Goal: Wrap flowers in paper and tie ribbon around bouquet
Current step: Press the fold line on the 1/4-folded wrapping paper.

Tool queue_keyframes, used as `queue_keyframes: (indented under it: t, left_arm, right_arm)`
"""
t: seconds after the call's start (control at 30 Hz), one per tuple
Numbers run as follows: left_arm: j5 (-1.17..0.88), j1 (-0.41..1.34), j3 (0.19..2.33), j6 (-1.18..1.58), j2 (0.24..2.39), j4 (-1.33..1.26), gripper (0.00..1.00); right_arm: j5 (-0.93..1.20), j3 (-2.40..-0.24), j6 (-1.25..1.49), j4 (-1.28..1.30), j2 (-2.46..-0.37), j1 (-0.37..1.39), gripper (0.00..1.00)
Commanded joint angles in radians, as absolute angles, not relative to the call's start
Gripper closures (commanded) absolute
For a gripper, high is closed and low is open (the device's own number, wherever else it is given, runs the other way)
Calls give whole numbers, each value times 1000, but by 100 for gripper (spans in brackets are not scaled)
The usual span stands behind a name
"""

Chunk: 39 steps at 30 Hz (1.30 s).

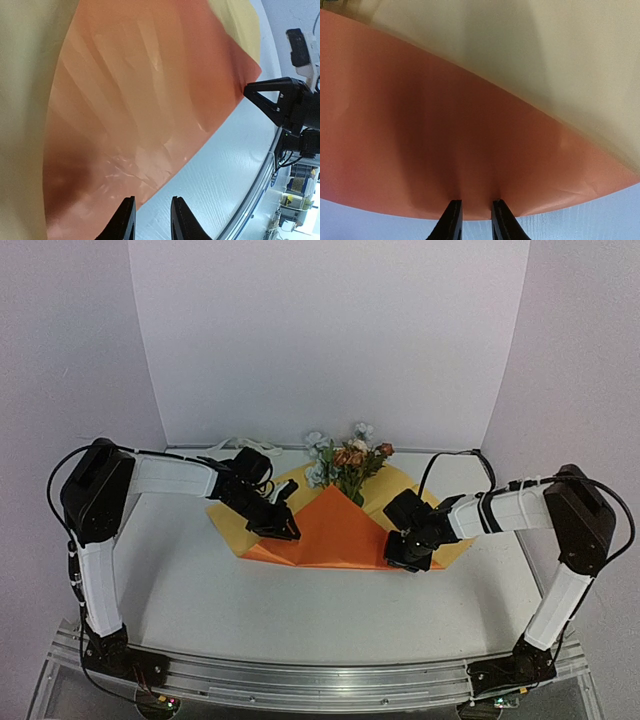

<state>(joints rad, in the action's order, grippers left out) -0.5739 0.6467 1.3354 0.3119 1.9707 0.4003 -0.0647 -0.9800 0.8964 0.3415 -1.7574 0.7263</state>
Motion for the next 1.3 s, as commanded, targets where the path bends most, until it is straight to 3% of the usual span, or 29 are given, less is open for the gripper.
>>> queue_keyframes:
  t: [0.0,0.17,0.4,0.8,1.27]
  left_arm:
    - [-589,689,1282,322,1927,370,76]
    - [-565,693,1244,383,1952,323,83]
    - [-502,689,1203,409,1952,314,86]
    - [-427,630,1103,426,1944,305,88]
    - [-359,506,890,453,1788,298,88]
  right_arm:
    - [-87,-976,929,314,-1773,717,77]
    - [-110,-948,961,314,-1767,715,77]
    - [-113,-917,985,314,-1767,713,77]
    - [-112,-881,998,313,-1742,706,77]
    - [-109,-875,997,314,-1723,702,76]
